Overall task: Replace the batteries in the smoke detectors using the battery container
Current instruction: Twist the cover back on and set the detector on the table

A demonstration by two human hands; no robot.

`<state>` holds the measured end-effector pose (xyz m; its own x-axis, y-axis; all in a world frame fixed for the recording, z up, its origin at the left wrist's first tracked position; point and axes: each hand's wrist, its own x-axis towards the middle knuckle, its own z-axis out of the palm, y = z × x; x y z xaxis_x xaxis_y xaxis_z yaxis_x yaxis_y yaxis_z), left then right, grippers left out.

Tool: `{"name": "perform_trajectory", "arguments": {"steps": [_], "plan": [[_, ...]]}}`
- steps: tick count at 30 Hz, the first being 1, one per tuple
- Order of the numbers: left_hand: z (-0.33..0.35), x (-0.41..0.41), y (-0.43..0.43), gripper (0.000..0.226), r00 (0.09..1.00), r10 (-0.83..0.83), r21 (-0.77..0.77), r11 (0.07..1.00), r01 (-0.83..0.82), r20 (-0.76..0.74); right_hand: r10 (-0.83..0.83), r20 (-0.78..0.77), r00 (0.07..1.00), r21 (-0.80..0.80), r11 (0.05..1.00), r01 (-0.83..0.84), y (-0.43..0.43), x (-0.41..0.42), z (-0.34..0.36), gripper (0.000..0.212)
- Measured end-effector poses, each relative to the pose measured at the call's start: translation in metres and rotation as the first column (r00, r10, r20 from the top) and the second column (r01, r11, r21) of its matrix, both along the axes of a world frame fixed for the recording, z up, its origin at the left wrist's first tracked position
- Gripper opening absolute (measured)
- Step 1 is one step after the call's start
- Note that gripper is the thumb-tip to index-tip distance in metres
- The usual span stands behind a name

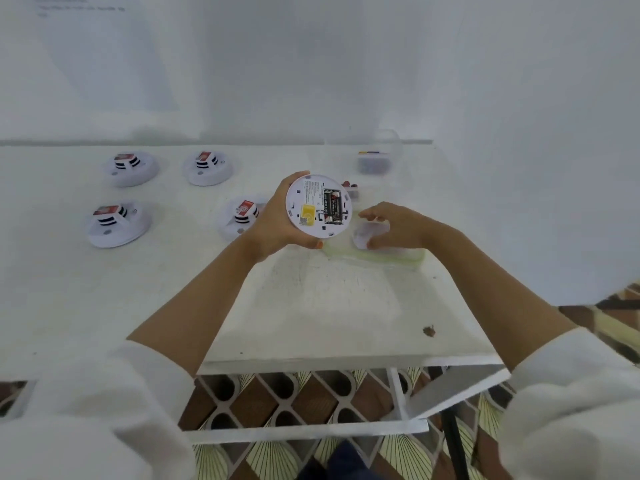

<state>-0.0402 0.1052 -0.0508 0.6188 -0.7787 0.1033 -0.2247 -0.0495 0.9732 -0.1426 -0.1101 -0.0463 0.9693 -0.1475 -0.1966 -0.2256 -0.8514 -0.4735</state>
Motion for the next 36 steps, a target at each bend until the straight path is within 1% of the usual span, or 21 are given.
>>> {"name": "perform_trajectory", "arguments": {"steps": [2, 5, 9, 13, 15, 18, 23, 26, 30, 33, 36], "plan": [[0.000, -0.003, 0.003, 0.106, 1.000, -0.002, 0.008, 1.000, 0.002, 0.007, 0.015, -0.077, 0.997, -0.042, 0.999, -0.018, 0.001, -0.002, 0.001, 0.068], [0.004, -0.005, 0.004, 0.108, 1.000, 0.000, 0.014, 1.000, 0.000, 0.015, 0.045, -0.121, 0.992, -0.097, 0.994, -0.057, 0.003, -0.004, 0.005, 0.070], [0.007, -0.007, 0.005, 0.105, 0.999, 0.018, 0.015, 1.000, -0.019, 0.036, 0.039, -0.138, 0.990, -0.108, 0.993, -0.054, -0.002, -0.004, 0.009, 0.074], [0.010, -0.007, 0.004, 0.107, 0.999, 0.016, 0.010, 1.000, -0.017, 0.032, 0.024, -0.138, 0.990, -0.084, 0.996, -0.036, -0.010, -0.002, 0.011, 0.077], [0.010, -0.006, 0.002, 0.108, 0.999, 0.018, 0.011, 1.000, -0.019, 0.030, 0.033, -0.140, 0.990, -0.096, 0.994, -0.047, -0.012, 0.001, 0.012, 0.077], [0.009, -0.003, -0.001, 0.105, 0.999, 0.031, 0.009, 0.999, -0.031, 0.028, 0.056, -0.169, 0.984, -0.131, 0.988, -0.079, -0.014, 0.007, 0.014, 0.077], [0.009, 0.000, -0.006, 0.103, 0.999, 0.038, 0.000, 0.999, -0.038, 0.025, 0.079, -0.224, 0.971, -0.117, 0.987, -0.107, -0.020, 0.012, 0.017, 0.068], [0.009, 0.003, -0.010, 0.104, 0.999, 0.036, -0.004, 0.999, -0.036, 0.026, 0.098, -0.210, 0.973, -0.164, 0.977, -0.133, -0.020, 0.012, 0.017, 0.071], [0.009, 0.006, -0.015, 0.107, 1.000, 0.024, -0.014, 1.000, -0.024, 0.019, 0.129, -0.161, 0.979, -0.209, 0.965, -0.161, -0.016, 0.012, 0.017, 0.069], [0.010, 0.009, -0.019, 0.104, 0.999, 0.020, -0.018, 1.000, -0.019, 0.041, 0.133, -0.127, 0.983, -0.197, 0.968, -0.157, -0.016, 0.011, 0.022, 0.067], [0.009, 0.014, -0.022, 0.103, 0.998, 0.034, -0.017, 0.999, -0.034, 0.051, 0.100, -0.068, 0.993, -0.157, 0.982, -0.110, -0.025, 0.010, 0.042, 0.064]]}}
